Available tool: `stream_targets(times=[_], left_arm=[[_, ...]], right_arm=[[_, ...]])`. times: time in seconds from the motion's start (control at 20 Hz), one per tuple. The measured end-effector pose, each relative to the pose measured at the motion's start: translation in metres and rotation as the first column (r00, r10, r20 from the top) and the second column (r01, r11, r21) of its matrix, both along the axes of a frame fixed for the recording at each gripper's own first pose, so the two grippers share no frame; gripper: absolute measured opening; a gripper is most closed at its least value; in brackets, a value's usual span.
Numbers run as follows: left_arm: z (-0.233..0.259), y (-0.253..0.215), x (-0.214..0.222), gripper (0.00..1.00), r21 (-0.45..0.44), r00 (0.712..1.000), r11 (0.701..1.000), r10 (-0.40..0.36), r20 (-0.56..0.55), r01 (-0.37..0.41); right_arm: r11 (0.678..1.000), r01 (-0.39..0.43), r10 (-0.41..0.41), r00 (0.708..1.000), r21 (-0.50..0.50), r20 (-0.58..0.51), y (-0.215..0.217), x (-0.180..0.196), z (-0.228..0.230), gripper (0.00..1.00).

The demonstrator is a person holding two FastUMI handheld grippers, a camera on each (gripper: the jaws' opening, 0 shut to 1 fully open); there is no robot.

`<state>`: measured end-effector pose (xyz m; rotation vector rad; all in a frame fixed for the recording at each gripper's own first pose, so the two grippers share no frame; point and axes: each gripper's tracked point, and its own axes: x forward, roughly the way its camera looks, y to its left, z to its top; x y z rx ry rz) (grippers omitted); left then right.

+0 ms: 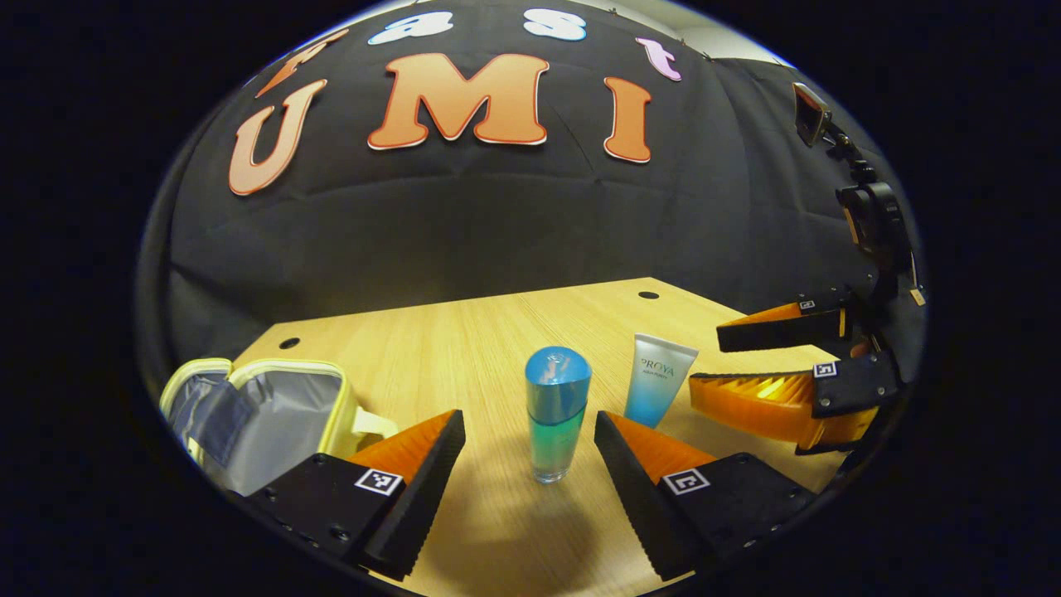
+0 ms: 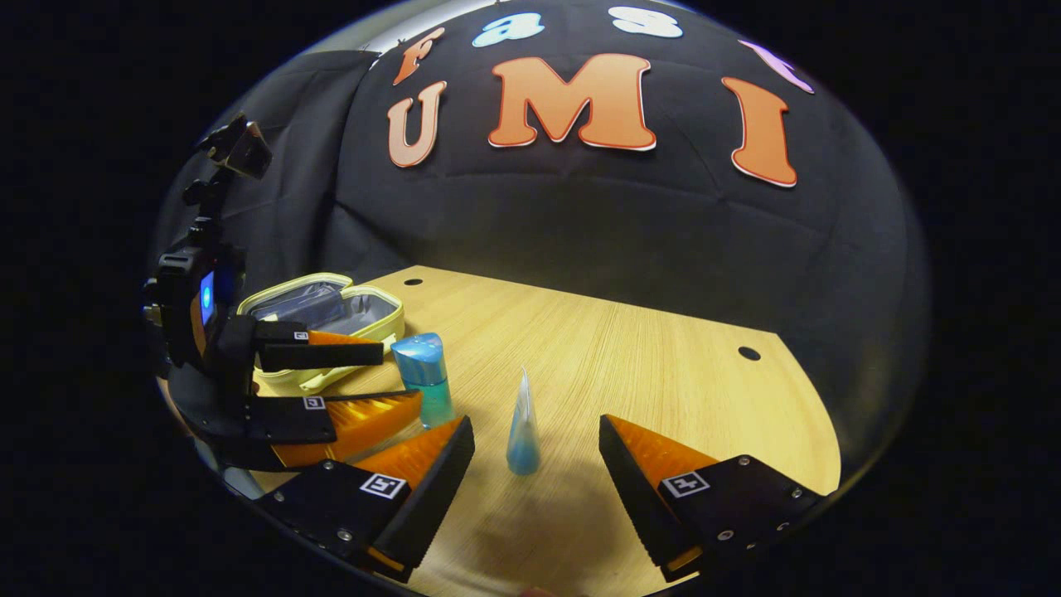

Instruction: First open the suitcase, pack the skin care products into it, and then close the suitcase.

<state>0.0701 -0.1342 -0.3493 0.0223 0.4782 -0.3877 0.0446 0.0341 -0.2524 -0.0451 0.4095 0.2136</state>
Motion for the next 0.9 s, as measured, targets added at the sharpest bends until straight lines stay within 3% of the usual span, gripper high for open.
stream_targets(times=[0.35, 0.45, 0.55, 0.65, 0.8, 0.9], left_arm=[[-0.046, -0.018, 0.008, 0.94, -0.007, 0.997, 0.999, -0.033, -0.073, 0.032], [-0.055, -0.018, 0.013, 0.71, -0.020, 0.995, 0.999, -0.031, -0.095, 0.030], [-0.054, -0.023, 0.018, 0.64, -0.031, 0.995, 0.998, -0.062, -0.080, 0.060], [-0.050, -0.020, 0.016, 0.47, -0.023, 0.995, 0.998, -0.061, -0.075, 0.059], [-0.046, -0.014, 0.015, 0.46, -0.052, 0.996, 0.998, -0.043, -0.076, 0.039], [-0.032, -0.008, 0.015, 0.46, -0.053, 0.998, 0.998, -0.031, -0.054, 0.028]], right_arm=[[1.000, 0.024, -0.023, 1.000, 0.021, -0.015, -0.002, 0.012, -0.035, 0.96], [0.999, 0.024, -0.024, 0.999, 0.033, -0.027, 0.000, 0.017, -0.045, 0.96], [0.999, 0.016, -0.015, 0.999, 0.029, -0.036, 0.003, 0.020, -0.055, 0.96], [1.000, 0.004, -0.003, 0.999, 0.021, -0.043, 0.008, 0.025, -0.060, 0.94], [0.999, 0.000, 0.002, 0.997, 0.032, -0.078, 0.015, 0.027, -0.071, 0.86], [0.999, 0.025, -0.023, 0.998, 0.039, -0.064, 0.015, 0.029, -0.066, 0.72]])
